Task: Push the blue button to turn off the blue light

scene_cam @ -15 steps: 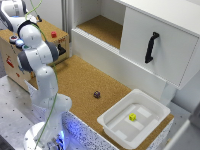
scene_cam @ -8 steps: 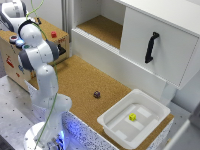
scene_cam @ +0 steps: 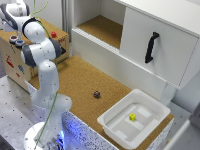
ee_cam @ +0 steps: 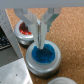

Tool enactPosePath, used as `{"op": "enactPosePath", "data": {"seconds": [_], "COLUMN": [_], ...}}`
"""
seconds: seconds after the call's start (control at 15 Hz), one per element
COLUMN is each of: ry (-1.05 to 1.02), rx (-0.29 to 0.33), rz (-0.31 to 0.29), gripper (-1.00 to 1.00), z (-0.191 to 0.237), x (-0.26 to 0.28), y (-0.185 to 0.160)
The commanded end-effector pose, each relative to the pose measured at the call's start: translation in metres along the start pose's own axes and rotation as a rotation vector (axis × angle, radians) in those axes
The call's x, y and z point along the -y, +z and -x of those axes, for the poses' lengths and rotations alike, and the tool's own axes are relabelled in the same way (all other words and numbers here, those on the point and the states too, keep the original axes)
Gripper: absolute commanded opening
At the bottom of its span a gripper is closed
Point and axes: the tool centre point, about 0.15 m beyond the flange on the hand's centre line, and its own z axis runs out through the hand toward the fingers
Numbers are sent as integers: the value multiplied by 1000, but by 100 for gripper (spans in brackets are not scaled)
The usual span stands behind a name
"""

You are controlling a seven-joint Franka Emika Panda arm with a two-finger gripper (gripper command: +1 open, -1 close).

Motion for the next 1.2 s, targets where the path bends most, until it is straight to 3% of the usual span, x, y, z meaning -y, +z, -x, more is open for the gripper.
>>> {"op": "enactPosePath", "data": {"seconds": [0.0,0.53,0.73,1.0,1.07,1.13], "ry": [56,229,289,372,366,361], "rx": [29,-39,-34,-81,-67,-80], "rz": [188,191,218,187,184,146], "gripper": [100,100,100,100,100,100], "z": [-2,-2,0,-1,-3,-5], "x": [14,-36,-70,-130,-142,-156], "y": [-84,-61,-56,-55,-54,-52]}}
